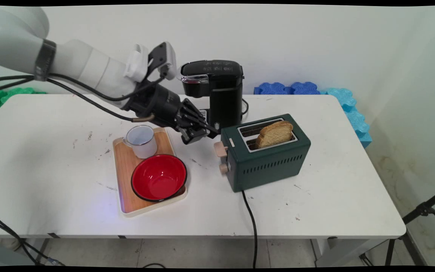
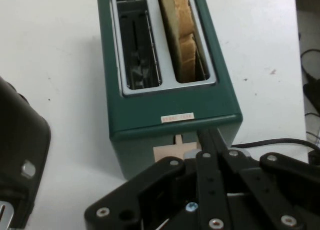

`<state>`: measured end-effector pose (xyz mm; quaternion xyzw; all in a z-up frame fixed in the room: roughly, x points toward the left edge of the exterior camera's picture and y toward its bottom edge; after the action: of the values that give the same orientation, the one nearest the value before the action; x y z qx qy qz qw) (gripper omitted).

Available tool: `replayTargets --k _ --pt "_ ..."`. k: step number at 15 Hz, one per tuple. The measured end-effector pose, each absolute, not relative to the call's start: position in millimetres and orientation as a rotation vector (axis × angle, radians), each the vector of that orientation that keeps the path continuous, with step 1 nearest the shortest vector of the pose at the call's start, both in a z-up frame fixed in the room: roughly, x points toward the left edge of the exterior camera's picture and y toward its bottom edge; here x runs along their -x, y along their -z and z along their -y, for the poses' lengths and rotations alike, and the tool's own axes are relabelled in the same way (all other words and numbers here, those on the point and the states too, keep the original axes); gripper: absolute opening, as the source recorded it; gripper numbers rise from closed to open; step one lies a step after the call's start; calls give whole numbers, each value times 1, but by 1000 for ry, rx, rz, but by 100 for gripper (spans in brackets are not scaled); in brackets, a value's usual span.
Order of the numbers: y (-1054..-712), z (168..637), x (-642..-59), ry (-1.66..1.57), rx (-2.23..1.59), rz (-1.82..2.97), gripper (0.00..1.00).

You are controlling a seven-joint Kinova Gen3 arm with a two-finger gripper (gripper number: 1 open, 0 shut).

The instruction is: Press the toaster switch

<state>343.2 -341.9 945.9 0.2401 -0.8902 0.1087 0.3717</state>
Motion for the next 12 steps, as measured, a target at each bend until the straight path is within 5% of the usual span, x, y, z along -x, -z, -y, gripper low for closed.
replayTargets --k 12 --pt "-924 359 -325 -291 -653 2353 0"
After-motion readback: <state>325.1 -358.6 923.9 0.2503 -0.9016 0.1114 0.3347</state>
